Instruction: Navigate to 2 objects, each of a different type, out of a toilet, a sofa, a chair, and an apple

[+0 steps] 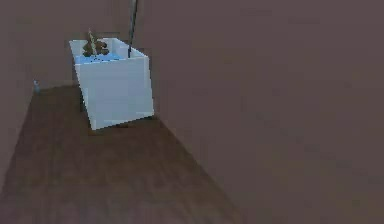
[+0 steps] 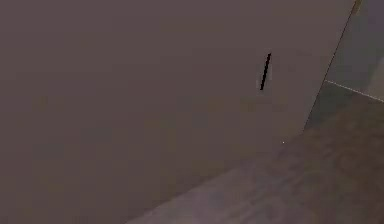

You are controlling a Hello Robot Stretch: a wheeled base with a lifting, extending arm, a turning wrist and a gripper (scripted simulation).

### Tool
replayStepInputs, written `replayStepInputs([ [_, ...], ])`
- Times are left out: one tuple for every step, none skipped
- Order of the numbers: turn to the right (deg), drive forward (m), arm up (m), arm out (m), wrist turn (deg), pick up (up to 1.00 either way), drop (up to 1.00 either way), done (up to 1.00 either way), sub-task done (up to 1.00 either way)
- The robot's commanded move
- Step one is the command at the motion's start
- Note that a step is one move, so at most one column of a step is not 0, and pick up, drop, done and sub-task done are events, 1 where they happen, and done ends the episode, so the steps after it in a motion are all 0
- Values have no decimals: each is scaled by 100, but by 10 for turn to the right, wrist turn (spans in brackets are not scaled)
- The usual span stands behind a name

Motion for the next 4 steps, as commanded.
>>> replayStepInputs([
  [-450,0,0,0,0,0,0,0,0],
  [-120,0,0,0,0,0,0,0,0],
  [0,85,0,0,0,0,0,0,0],
  [-180,0,0,0,0,0,0,0,0],
])
